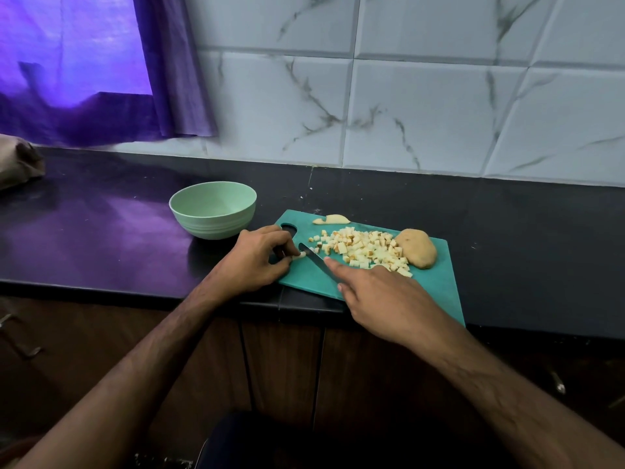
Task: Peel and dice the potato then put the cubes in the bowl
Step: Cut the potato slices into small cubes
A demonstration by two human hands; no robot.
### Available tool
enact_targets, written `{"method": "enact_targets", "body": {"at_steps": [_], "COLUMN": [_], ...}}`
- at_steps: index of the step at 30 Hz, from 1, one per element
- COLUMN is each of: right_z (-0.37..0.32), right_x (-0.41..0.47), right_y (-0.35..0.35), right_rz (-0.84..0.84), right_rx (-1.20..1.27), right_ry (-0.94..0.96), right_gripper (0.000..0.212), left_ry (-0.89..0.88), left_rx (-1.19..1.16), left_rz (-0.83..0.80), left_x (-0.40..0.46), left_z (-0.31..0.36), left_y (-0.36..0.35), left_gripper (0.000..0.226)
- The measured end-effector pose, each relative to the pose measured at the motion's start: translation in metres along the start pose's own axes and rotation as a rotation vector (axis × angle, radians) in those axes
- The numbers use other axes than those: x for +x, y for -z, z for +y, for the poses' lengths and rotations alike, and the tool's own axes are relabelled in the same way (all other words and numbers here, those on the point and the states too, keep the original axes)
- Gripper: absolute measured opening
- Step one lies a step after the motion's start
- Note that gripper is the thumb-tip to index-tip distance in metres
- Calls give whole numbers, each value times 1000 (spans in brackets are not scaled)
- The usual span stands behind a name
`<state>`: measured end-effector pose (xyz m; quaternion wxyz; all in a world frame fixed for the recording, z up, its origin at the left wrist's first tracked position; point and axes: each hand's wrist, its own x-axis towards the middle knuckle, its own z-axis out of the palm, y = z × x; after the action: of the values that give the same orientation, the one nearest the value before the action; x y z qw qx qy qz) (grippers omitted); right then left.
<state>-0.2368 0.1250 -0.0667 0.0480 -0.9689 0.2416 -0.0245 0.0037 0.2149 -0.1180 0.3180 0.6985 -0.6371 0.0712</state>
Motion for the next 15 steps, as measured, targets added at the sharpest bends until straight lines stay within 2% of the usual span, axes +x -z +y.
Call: {"method": "enact_targets", "body": {"at_steps": [15], "right_z": [-3], "right_x": [-4], "right_y": [-1], "right_rz": [-2], "right_rx": [4], "right_ry": [12], "right_gripper": [52], "left_ry": [50], "left_rx": [38], "left_rz": [-7], "left_x": [0], "left_z": [0], "left_y": [-1], "left_gripper": [12]}}
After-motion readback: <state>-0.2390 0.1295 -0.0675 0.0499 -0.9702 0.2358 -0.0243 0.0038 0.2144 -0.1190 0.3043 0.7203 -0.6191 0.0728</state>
